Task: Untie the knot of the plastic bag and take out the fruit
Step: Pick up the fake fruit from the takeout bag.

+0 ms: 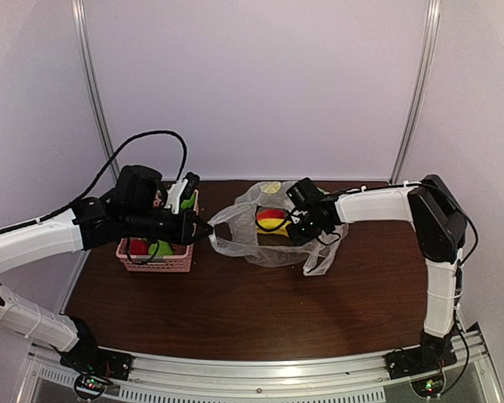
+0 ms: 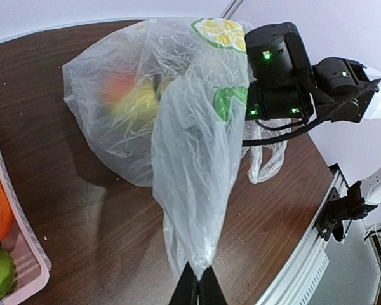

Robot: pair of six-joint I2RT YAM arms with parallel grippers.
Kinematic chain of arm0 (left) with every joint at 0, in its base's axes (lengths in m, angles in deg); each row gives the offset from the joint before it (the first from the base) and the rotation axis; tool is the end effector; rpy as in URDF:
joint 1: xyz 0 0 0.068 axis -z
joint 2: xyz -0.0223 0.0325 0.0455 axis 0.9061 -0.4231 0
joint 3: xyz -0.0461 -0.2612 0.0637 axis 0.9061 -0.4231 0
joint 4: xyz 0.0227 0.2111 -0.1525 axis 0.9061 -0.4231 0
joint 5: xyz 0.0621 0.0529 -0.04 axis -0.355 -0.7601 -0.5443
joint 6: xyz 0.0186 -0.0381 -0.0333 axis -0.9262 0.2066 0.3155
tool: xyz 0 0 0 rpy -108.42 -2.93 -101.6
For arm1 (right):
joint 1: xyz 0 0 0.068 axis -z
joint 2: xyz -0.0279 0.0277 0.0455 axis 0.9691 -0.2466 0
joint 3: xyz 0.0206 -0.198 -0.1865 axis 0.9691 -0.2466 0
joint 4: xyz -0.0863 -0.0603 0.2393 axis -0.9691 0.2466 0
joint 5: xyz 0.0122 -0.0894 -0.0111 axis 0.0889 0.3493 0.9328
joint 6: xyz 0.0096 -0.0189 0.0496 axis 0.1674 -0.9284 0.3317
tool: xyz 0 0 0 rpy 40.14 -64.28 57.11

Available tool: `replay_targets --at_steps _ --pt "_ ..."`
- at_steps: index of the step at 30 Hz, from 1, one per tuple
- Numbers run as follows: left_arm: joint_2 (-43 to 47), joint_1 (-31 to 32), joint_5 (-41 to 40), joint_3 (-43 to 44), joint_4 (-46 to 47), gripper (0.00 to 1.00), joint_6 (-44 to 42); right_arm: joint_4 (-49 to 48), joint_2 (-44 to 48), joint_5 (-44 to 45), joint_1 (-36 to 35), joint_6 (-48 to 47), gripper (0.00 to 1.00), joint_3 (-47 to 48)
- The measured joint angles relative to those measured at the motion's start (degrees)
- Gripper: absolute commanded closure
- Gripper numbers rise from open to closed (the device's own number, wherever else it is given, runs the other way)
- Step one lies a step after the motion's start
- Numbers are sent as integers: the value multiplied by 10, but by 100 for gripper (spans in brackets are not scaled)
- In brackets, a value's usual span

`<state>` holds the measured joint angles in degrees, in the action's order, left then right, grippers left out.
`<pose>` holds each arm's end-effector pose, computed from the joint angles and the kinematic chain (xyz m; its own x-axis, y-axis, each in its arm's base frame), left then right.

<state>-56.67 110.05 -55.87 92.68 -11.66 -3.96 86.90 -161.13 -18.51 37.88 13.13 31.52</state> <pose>0.1898 -0.2007 0.2986 -0.7736 -0.0012 -0.6336 0.4620 0.6833 -0.5654 0.3415 0.2617 0.1667 -0.7101 -0.4532 -0.5388 -0.5246 0.8510 -0.0245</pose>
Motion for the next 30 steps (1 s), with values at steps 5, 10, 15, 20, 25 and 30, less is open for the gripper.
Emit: replay_targets --at_steps 5,10,15,20,25,30 --pt "-2 0 0 0 0 100 0 -4 0 0 0 1 91 0" --pt "-2 0 0 0 0 100 0 -4 1 0 0 1 92 0" --pt "-3 0 0 1 1 100 1 -2 23 0 -2 0 92 -13" --pt "-17 0 0 9 6 100 7 7 80 8 -16 -2 92 -47" --pt "-26 0 0 18 15 100 12 13 141 19 -49 0 92 -81" --pt "-25 0 -10 20 17 100 19 21 207 21 -72 12 92 -116"
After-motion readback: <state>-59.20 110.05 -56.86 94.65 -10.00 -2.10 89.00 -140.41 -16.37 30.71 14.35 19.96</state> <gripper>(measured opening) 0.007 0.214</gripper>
